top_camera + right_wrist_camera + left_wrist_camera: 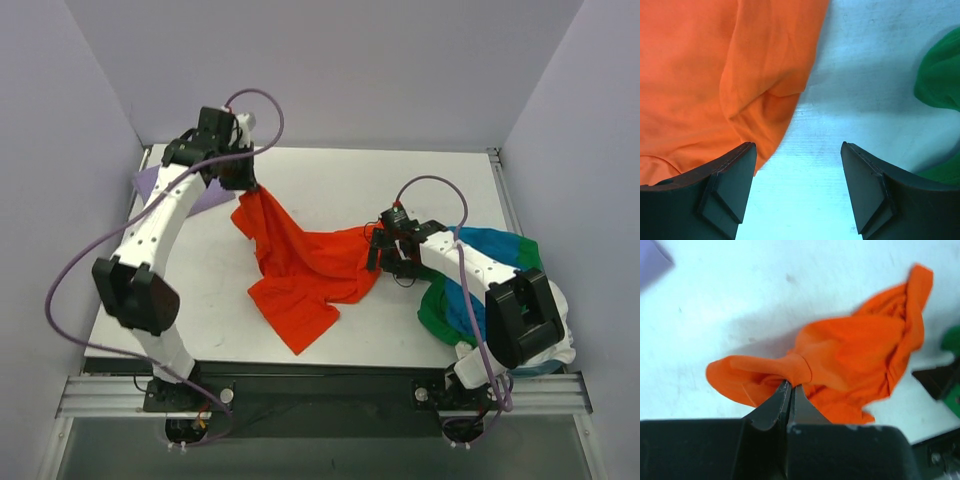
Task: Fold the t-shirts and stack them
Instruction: Flatten out the tshirt
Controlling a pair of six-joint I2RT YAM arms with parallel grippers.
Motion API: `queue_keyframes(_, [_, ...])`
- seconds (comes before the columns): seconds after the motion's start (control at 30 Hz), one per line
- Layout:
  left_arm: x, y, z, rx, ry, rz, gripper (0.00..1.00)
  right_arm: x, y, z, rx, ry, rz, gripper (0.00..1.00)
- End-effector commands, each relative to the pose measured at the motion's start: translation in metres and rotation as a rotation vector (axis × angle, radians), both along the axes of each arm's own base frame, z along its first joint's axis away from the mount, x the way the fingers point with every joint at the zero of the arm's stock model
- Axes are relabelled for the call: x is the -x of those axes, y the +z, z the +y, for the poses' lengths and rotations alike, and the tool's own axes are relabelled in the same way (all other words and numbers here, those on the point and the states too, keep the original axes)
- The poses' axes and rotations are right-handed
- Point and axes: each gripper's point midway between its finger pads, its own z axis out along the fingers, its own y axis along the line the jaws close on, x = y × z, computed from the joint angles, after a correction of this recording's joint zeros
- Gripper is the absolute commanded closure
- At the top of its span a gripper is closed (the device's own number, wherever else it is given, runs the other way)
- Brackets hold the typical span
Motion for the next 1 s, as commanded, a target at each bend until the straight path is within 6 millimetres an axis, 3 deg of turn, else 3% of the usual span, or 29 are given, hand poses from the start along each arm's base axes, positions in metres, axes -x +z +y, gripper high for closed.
queue_keyframes(0.0, [-0.059,0.042,0.012,-0.052,0.084,-0.173,1.0,0.002,0.014,0.004,-0.004,0.005,-0.006,0.31])
queue_keyframes(0.03, [-0.074,0.031,0.011,-0.065,0.095,-0.158,1.0,0.003,0.016,0.007,-0.006,0.01,-0.008,0.31])
queue_keyframes(0.1, [-0.094,0.049,0.008,-0.055,0.117,-0.229,0.99,0.005,0.018,0.007,-0.009,0.007,-0.015,0.31])
queue_keyframes(0.13, [-0.101,0.047,0.008,-0.048,0.138,-0.232,0.92,0.006,0.019,0.008,-0.008,0.009,-0.017,0.31])
queue_keyframes(0.17, [-0.111,0.042,0.015,-0.077,0.183,-0.242,0.8,0.007,0.019,0.009,-0.009,0.014,-0.017,0.31])
queue_keyframes(0.2, [-0.117,0.044,0.015,-0.074,0.198,-0.261,0.55,0.008,0.019,0.011,-0.01,0.018,-0.02,0.31])
queue_keyframes(0.23, [-0.119,0.044,0.015,-0.072,0.207,-0.265,0.44,0.007,0.02,0.011,-0.008,0.018,-0.021,0.31])
queue_keyframes(0.3, [-0.119,0.043,0.017,-0.078,0.222,-0.263,0.28,0.005,0.022,0.013,-0.01,0.023,-0.027,0.31])
queue_keyframes(0.33, [-0.117,0.035,0.018,-0.086,0.22,-0.243,0.26,0.002,0.024,0.014,-0.01,0.027,-0.033,0.31])
queue_keyframes(0.43, [-0.099,0.032,0.022,-0.099,0.204,-0.227,0.24,-0.011,0.032,0.021,-0.019,0.032,-0.057,0.31])
queue_keyframes(0.53, [-0.065,0.011,0.029,-0.116,0.182,-0.171,0.23,-0.024,0.034,0.029,-0.022,0.043,-0.063,0.31])
queue_keyframes(0.57, [-0.04,-0.009,0.032,-0.118,0.162,-0.119,0.23,-0.028,0.034,0.032,-0.023,0.05,-0.067,0.31])
queue_keyframes(0.63, [-0.012,-0.011,0.039,-0.103,0.163,-0.121,0.22,-0.039,0.03,0.038,-0.019,0.055,-0.064,0.31])
queue_keyframes(0.67, [0.007,-0.042,0.043,-0.114,0.158,-0.053,0.22,-0.042,0.023,0.038,-0.004,0.065,-0.048,0.31])
queue_keyframes(0.73, [0.031,-0.054,0.047,-0.098,0.167,-0.023,0.2,-0.051,0.024,0.042,-0.001,0.067,-0.057,0.31])
queue_keyframes(0.77, [0.048,-0.081,0.053,-0.112,0.171,0.045,0.2,-0.053,0.018,0.042,0.008,0.072,-0.042,0.31])
queue_keyframes(0.9, [0.075,-0.111,0.049,-0.055,0.169,0.128,0.2,-0.061,0.01,0.046,0.019,0.081,-0.027,0.31])
queue_keyframes(0.97, [0.076,-0.116,0.043,-0.018,0.167,0.134,0.2,-0.063,0.005,0.046,0.026,0.088,-0.012,0.32])
